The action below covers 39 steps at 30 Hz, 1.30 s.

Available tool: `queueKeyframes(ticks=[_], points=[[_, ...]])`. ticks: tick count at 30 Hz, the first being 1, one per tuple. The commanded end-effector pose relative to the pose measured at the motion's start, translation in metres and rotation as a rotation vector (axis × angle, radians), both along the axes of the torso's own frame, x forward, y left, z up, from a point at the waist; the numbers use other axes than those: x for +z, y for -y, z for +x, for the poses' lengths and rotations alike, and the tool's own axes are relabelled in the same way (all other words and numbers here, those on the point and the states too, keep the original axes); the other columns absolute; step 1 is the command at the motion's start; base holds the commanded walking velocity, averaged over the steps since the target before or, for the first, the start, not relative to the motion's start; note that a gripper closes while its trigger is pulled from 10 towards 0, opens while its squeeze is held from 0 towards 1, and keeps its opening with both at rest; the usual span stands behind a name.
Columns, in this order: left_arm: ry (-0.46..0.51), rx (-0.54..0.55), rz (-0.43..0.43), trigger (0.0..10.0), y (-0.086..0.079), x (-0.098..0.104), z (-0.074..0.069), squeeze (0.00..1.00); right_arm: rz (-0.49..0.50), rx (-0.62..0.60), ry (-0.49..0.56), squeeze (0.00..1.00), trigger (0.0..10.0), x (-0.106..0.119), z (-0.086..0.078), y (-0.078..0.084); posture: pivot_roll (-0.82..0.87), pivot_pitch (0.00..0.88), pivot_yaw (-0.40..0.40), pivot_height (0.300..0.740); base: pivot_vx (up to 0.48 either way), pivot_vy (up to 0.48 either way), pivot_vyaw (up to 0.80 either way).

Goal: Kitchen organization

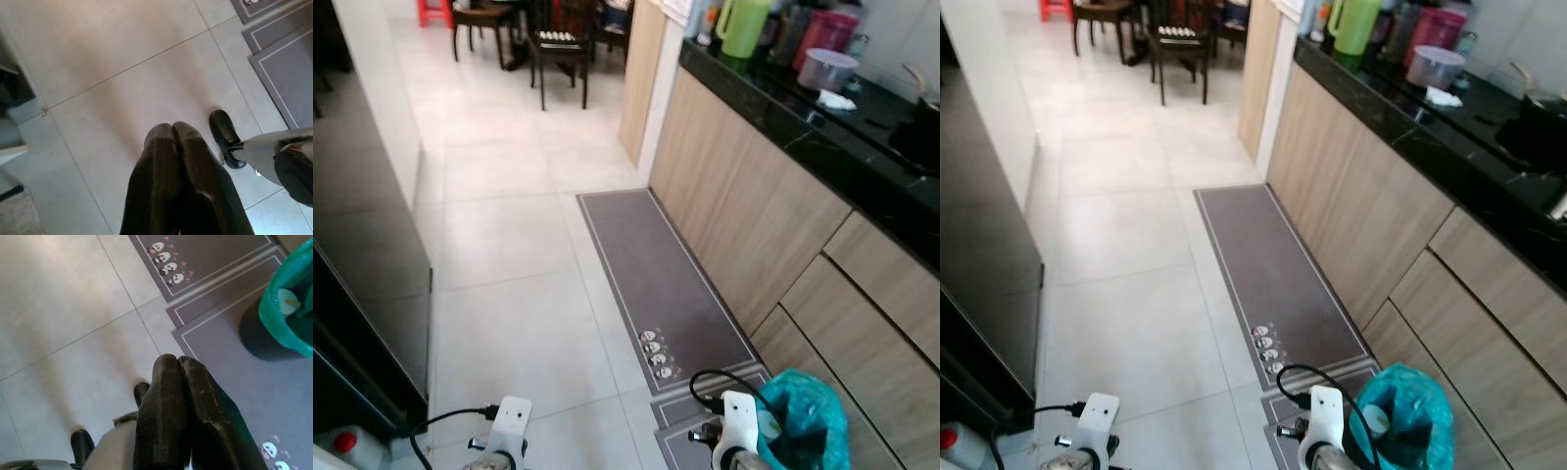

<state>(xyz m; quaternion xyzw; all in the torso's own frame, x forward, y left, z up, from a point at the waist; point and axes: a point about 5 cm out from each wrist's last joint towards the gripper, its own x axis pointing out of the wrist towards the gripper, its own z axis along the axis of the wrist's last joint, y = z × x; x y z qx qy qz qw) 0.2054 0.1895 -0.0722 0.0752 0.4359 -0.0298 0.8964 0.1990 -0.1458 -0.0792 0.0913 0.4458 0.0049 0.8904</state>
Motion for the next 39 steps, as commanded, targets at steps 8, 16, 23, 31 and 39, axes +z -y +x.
queueKeyframes(ticks=[8, 16, 23, 31, 39], points=[[-0.008, -0.011, -0.013, 10.0, 0.0044, -0.0014, -0.0014, 0.0, -0.018, -0.003, -0.001, 0.0, 10.0, 0.0004, 0.0005, 0.0054, -0.04, 0.034, -0.154, 0.74, 0.0, 0.0, -0.78], [-0.01, -0.02, -0.002, 10.0, 0.0024, -0.0014, -0.0019, 0.0, -0.015, 0.0, -0.005, 0.0, 10.0, -0.0002, -0.0003, 0.003, -0.03, 0.024, -0.146, 0.74, 0.0, 0.0, -0.78], [-0.011, -0.035, 0.02, 10.0, 0.0017, -0.0015, -0.0022, 0.0, -0.014, 0.004, -0.005, 0.0, 10.0, -0.0005, -0.0011, 0.0027, -0.03, 0.004, -0.142, 0.74, 0.0, -0.14, -0.78], [-0.018, -0.031, 0.013, 10.0, 0.0023, -0.0023, -0.0035, 0.0, -0.016, 0.01, -0.006, 0.0, 10.0, -0.0009, -0.0019, 0.0033, -0.02, 0.0, -0.144, 0.74, 0.0, -0.09, -0.78], [-0.016, -0.036, 0.015, 10.0, 0.0019, -0.0016, -0.0022, 0.0, -0.013, 0.004, 0.0, 0.0, 10.0, -0.0001, -0.0004, 0.0028, -0.02, 0.009, -0.143, 0.74, 0.0, 0.0, -0.78]])
